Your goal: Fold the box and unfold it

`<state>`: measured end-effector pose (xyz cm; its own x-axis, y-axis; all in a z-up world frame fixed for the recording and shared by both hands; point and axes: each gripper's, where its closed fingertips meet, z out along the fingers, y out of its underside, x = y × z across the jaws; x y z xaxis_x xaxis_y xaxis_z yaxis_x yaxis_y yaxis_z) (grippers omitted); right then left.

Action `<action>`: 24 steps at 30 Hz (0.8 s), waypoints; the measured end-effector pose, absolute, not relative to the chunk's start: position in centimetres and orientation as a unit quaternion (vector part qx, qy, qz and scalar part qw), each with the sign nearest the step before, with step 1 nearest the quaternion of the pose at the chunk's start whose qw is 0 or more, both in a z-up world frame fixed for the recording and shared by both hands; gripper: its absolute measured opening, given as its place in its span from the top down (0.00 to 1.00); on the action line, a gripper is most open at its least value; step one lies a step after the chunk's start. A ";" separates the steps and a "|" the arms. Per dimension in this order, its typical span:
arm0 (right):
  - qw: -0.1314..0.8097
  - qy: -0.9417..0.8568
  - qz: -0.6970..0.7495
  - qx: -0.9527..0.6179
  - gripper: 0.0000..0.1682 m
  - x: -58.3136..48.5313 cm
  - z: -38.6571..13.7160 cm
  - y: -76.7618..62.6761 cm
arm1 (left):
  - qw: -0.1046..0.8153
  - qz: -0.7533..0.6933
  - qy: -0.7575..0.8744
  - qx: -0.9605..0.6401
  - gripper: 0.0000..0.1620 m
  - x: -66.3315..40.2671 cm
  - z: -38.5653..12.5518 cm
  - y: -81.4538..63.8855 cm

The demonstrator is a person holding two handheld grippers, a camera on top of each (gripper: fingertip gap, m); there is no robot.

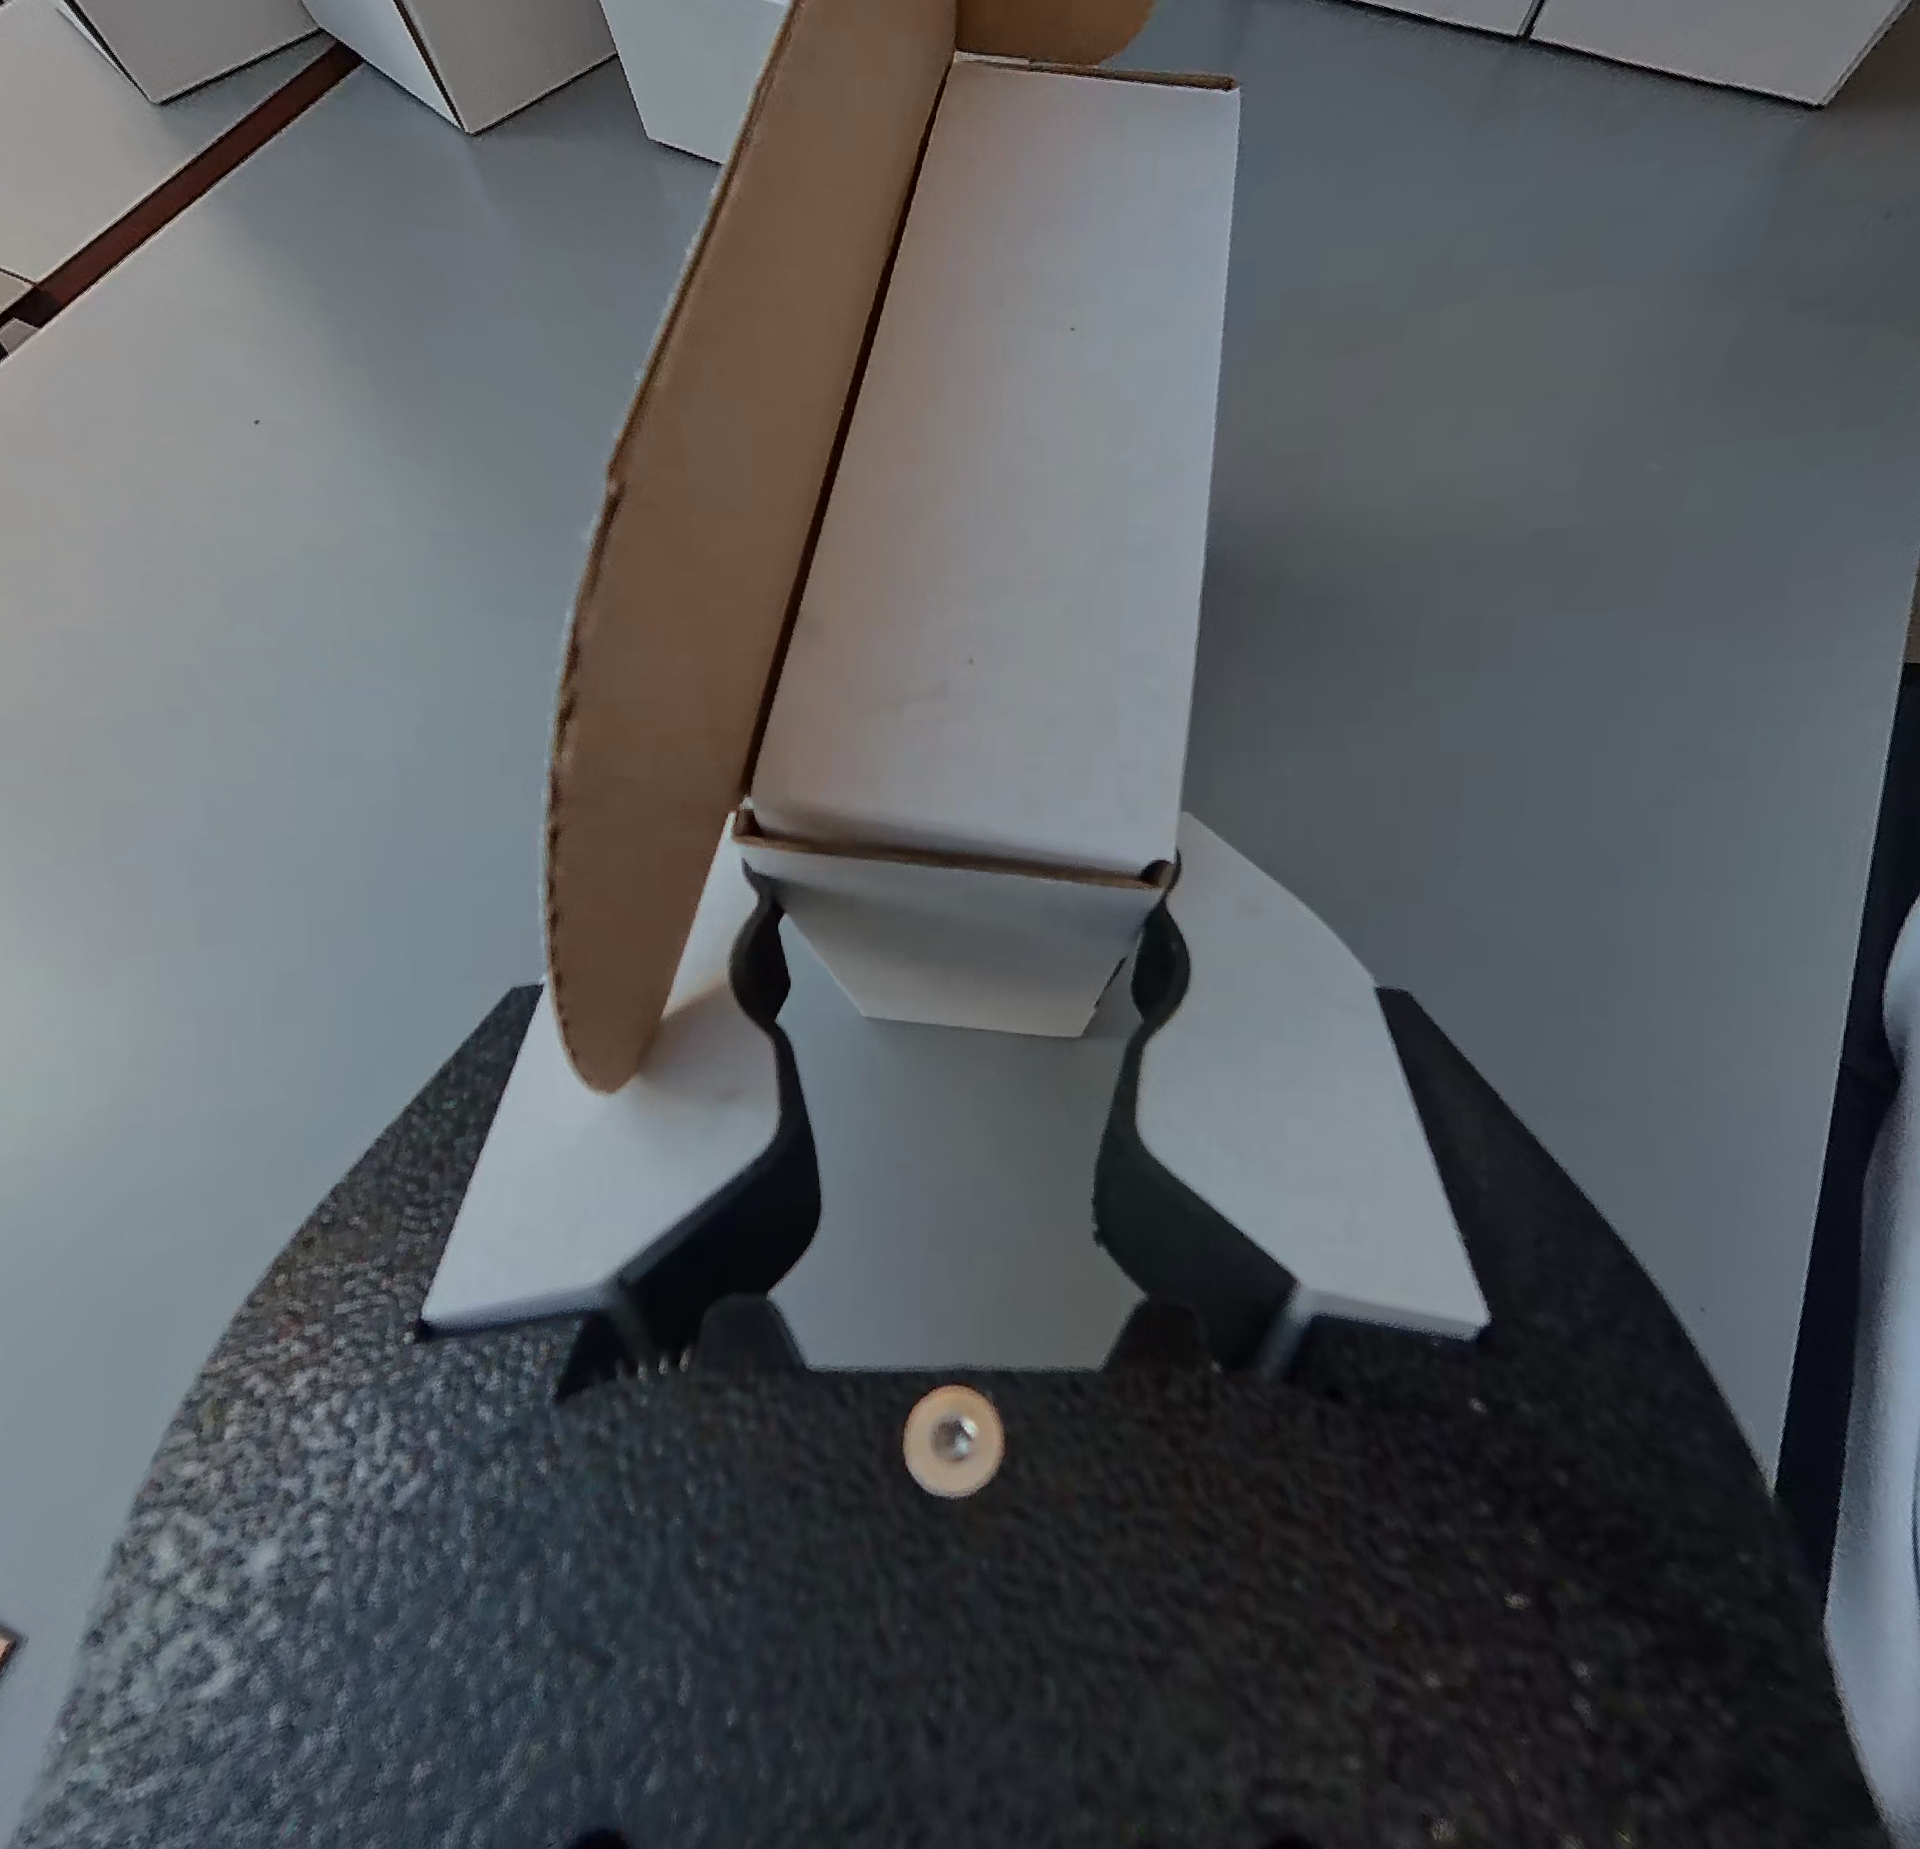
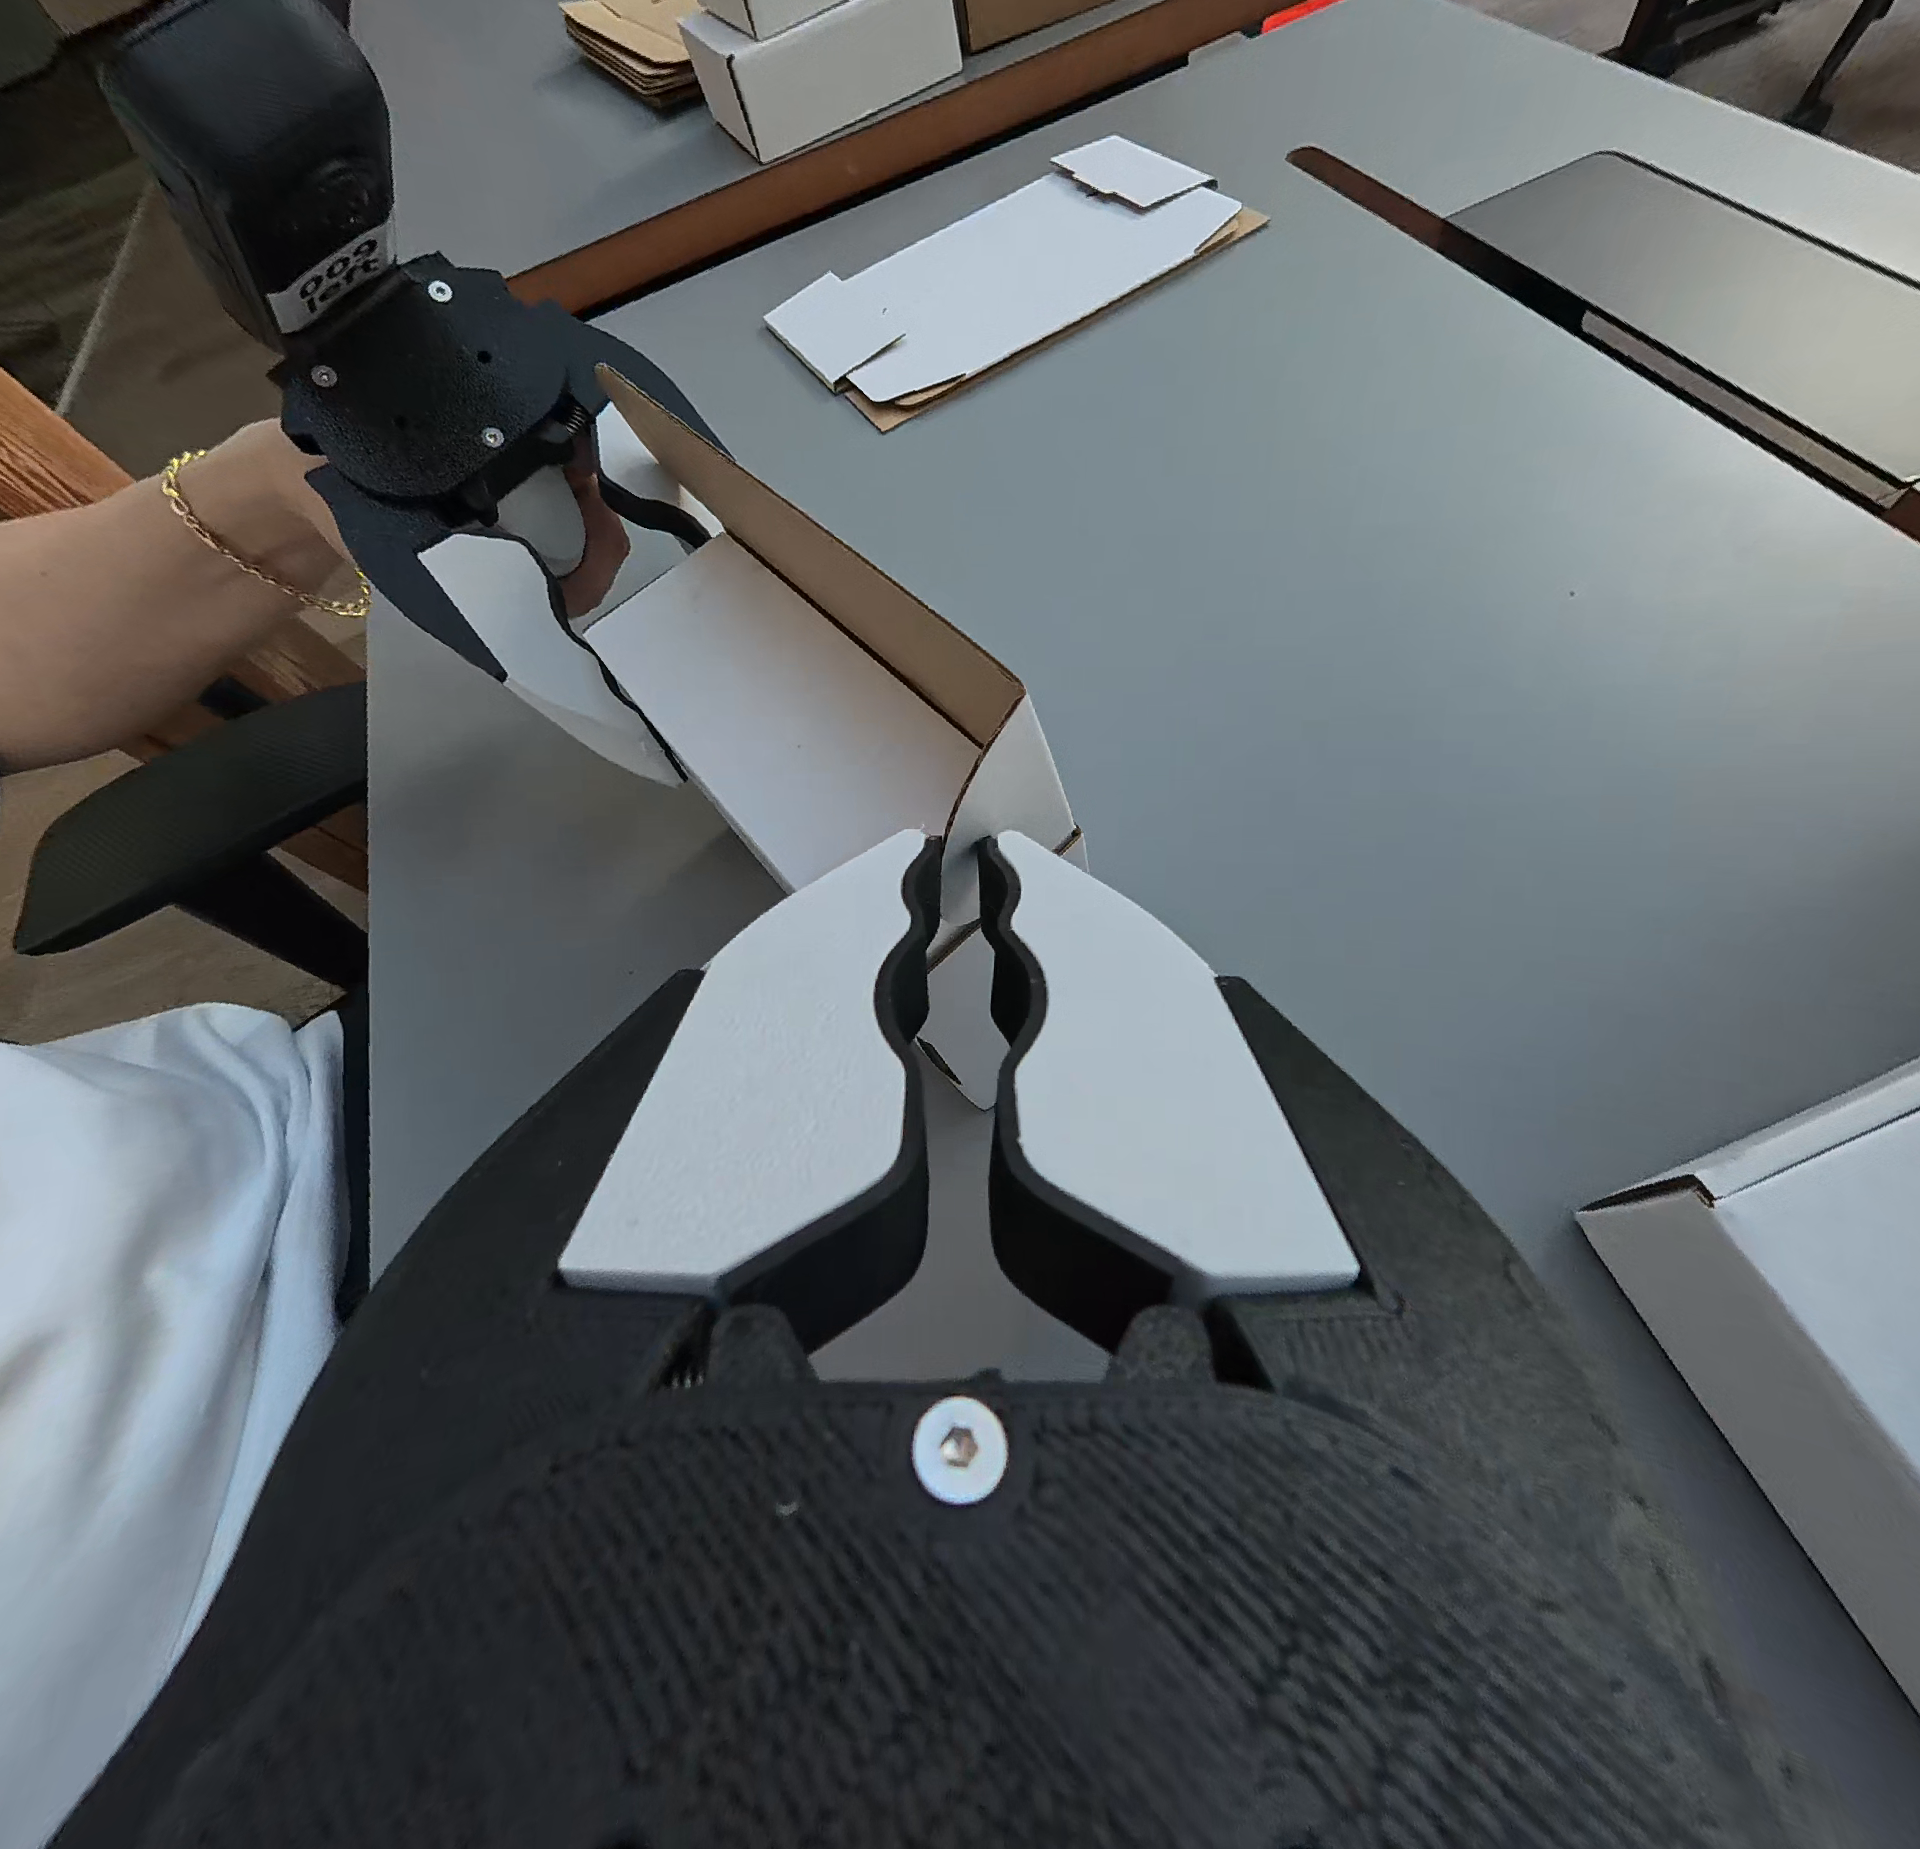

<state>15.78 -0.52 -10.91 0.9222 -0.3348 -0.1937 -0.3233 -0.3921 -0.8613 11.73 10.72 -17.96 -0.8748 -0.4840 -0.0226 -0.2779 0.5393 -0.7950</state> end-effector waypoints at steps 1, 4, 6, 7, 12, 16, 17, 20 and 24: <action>0.515 0.196 -0.012 -0.835 0.96 15.9 -11.0 -0.5 | 0.122 -0.427 0.869 -0.220 0.60 11.8 -18.0 10.7; 0.519 0.193 -0.029 -0.832 0.96 15.8 -11.1 -0.5 | 0.123 -0.428 0.868 -0.220 0.60 11.8 -17.9 10.7; 0.517 0.188 -0.042 -0.834 0.96 15.7 -11.2 -0.6 | 0.123 -0.429 0.868 -0.219 0.60 11.7 -17.9 10.7; 0.516 0.188 -0.046 -0.834 0.96 15.6 -11.2 -0.6 | 0.123 -0.429 0.868 -0.218 0.60 11.7 -17.9 10.7; 0.535 0.203 -0.028 -0.820 0.96 15.6 -11.0 -0.4 | 0.123 -0.430 0.867 -0.220 0.60 11.7 -17.9 10.7; 0.551 0.211 -0.027 -0.807 0.96 15.8 -10.7 0.0 | 0.125 -0.432 0.865 -0.223 0.60 11.7 -17.9 10.8; 0.550 0.208 -0.035 -0.808 0.96 15.9 -10.6 0.0 | 0.125 -0.433 0.864 -0.224 0.60 11.7 -17.9 10.8; 0.534 0.195 -0.056 -0.821 0.96 16.1 -11.0 -0.2 | 0.128 -0.425 0.867 -0.228 0.60 11.8 -18.0 10.7; 0.520 0.177 -0.055 -0.834 0.96 15.6 -11.5 -0.5 | 0.129 -0.429 0.866 -0.223 0.60 11.8 -18.0 10.7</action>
<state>15.65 -0.52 -11.45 0.9313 -0.3522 -0.0931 -0.2384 -0.3957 -0.8869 11.75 10.68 -17.95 -0.8667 -0.4977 -0.0324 -0.2757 0.5321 -0.8005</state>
